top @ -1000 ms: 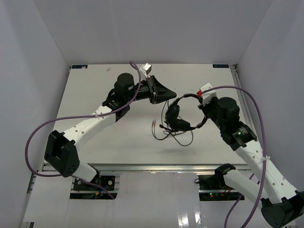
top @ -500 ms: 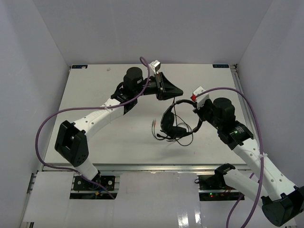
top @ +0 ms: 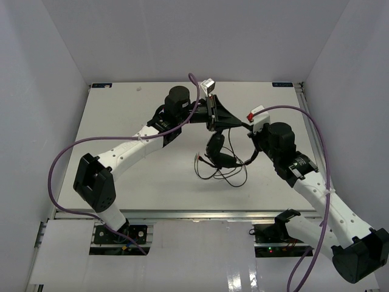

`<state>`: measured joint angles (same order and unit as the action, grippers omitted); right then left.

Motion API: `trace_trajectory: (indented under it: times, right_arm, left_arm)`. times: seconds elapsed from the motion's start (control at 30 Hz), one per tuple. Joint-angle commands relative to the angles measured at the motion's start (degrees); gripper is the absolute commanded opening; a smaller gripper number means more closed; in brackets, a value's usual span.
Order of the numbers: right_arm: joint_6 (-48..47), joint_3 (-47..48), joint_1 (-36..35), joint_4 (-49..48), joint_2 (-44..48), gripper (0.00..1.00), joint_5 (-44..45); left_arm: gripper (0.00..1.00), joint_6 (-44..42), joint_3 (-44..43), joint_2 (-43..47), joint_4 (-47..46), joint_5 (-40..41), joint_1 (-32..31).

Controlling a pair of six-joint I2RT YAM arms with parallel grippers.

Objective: Wrap the headphones

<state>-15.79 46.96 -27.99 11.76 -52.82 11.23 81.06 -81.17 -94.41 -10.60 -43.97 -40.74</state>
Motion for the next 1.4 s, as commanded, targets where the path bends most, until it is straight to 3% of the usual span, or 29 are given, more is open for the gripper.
trace_trajectory:
  times: [0.0,0.5,0.87,1.2,1.37]
  right_arm:
    - [5.91,0.38,1.47,-7.24,0.74,0.08,4.64]
    - [20.83,7.99,4.64,-8.23,-7.5,0.08,8.62]
    - [27.45,13.56,10.34,-3.48,-10.77,0.08,1.04]
    - [31.79,17.78,13.14,1.51,-11.61,0.08,-4.11]
    - [32.58,19.63,14.57,3.01,-11.46,0.08,-5.62]
  left_arm:
    - [0.2,-0.82,-0.73,3.55,1.08,-0.18,-0.33]
    - [0.2,-4.53,0.66,2.12,3.14,0.56,-4.09]
    - [0.23,-18.95,4.57,4.76,10.28,6.86,-8.68]
    - [0.27,-41.16,1.06,4.67,18.97,24.79,-15.78]
    - [0.28,-52.78,7.93,9.01,17.56,43.15,-23.03]
